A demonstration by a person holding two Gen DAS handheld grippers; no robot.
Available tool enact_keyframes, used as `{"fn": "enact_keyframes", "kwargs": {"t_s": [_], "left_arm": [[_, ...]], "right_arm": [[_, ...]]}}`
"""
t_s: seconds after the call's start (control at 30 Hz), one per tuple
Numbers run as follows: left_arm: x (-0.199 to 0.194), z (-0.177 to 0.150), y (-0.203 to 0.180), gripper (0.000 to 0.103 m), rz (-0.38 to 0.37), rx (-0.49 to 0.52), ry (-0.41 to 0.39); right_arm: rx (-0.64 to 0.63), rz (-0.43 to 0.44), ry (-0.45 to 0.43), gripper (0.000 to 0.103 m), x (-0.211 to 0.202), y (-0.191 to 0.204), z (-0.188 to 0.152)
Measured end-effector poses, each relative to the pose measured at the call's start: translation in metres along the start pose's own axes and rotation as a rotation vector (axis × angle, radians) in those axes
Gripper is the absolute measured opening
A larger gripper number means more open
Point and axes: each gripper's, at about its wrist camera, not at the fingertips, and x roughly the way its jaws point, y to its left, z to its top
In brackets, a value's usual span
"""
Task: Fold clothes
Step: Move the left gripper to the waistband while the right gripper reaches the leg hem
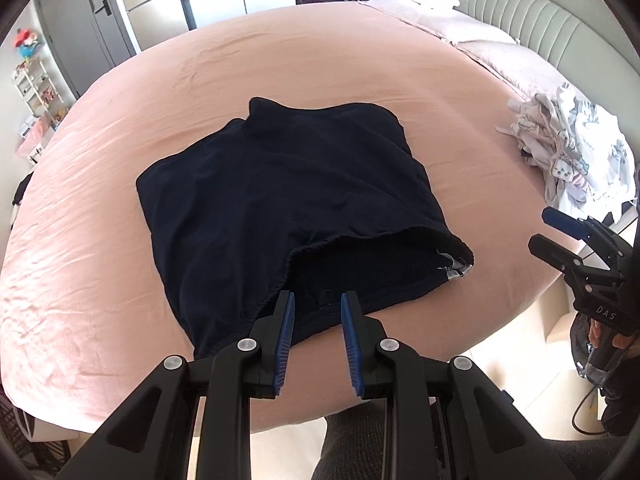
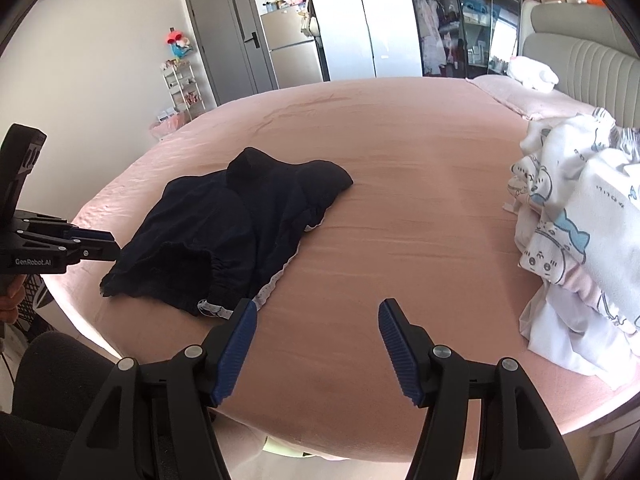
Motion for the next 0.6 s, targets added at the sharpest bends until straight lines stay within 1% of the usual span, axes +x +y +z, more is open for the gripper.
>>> {"fn": "enact_keyframes", "kwargs": {"t_s": [0.07, 0.17, 0.23, 0.27, 0.3, 0.33, 0.37, 0.4, 0.47, 0.53, 0.6], "left_arm": [[0.003, 0.002, -0.005, 0.022, 0.001, 0.013, 0.01], [0.012, 0.008, -0.013, 0.022, 0.019, 0.031, 0.04], [0.02, 0.012, -0.018, 0.024, 0.032, 0.031, 0.062], [0.024, 0.015, -0.021, 0.031, 0.032, 0.027, 0.074], [0.027, 0.016, -0.026, 0.049, 0.028, 0.023, 0.084], [0.03, 0.018, -0.03, 0.061, 0.023, 0.02, 0.093], [0.032, 0.019, -0.034, 0.079, 0.007, 0.025, 0.091], [0.032, 0.02, -0.039, 0.083, -0.015, 0.025, 0.078], [0.035, 0.023, -0.048, 0.084, -0.042, 0.03, 0.071], [0.041, 0.026, -0.059, 0.086, -0.025, 0.062, 0.087], [0.049, 0.028, -0.068, 0.089, 0.01, 0.105, 0.101]], "right_arm": [[0.015, 0.023, 0.001, 0.063, 0.002, -0.003, 0.004], [0.038, 0.091, 0.005, 0.063, 0.007, -0.006, 0.015], [0.049, 0.135, 0.025, 0.064, 0.013, -0.007, 0.026], [0.054, 0.156, 0.036, 0.065, 0.016, -0.008, 0.031], [0.062, 0.169, 0.048, 0.067, 0.021, -0.008, 0.037], [0.069, 0.181, 0.06, 0.067, 0.026, -0.009, 0.043], [0.075, 0.184, 0.064, 0.067, 0.03, -0.009, 0.049], [0.082, 0.188, 0.068, 0.067, 0.034, -0.01, 0.054], [0.094, 0.194, 0.076, 0.067, 0.043, -0.012, 0.065], [0.097, 0.186, 0.084, 0.068, 0.05, -0.013, 0.075], [0.101, 0.178, 0.104, 0.068, 0.057, -0.016, 0.085]]}}
